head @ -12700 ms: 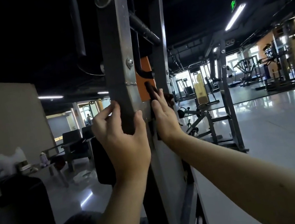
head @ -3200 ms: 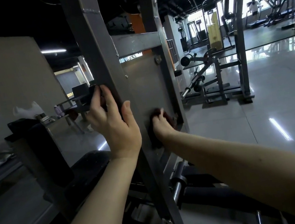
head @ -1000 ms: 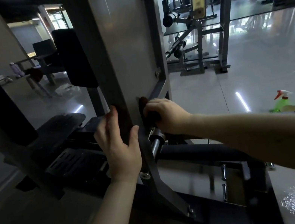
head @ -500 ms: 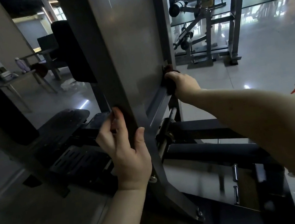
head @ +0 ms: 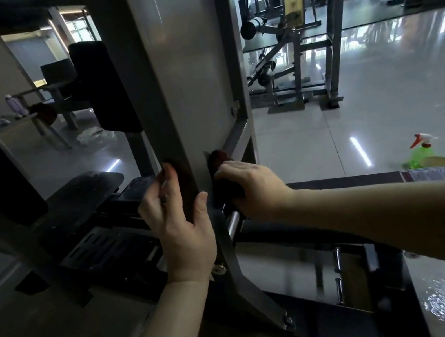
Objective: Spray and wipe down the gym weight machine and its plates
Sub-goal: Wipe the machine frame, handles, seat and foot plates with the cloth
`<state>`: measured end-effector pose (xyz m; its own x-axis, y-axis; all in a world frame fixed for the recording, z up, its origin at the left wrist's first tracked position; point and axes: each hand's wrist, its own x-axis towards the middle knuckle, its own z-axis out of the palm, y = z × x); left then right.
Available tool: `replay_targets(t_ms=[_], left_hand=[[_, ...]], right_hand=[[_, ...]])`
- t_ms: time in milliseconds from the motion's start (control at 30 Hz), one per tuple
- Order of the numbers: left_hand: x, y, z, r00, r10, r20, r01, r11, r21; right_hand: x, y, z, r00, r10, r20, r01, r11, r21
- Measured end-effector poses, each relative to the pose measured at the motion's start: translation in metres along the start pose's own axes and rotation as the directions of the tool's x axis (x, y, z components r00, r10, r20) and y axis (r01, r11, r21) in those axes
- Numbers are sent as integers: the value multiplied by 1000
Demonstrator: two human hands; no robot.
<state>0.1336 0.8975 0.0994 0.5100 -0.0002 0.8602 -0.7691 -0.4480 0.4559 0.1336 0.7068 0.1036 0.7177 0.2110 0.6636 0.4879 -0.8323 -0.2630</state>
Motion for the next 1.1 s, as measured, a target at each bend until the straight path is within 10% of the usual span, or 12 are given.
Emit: replay_targets(t_ms=[533,767,1100], left_hand=[[-1,-1,8,1000,14,-25,-14,1000,10],[4,-3,-1,998,56,4,-56,998,-12],[5,-8,0,996,84,5,-84,995,45]], right_hand=[[58,123,20,811,577,-95,-585,804,-109],[41,56,38,535,839,-98,-720,513,467],[-40,-76,58,740,672,16,-476,507,719]])
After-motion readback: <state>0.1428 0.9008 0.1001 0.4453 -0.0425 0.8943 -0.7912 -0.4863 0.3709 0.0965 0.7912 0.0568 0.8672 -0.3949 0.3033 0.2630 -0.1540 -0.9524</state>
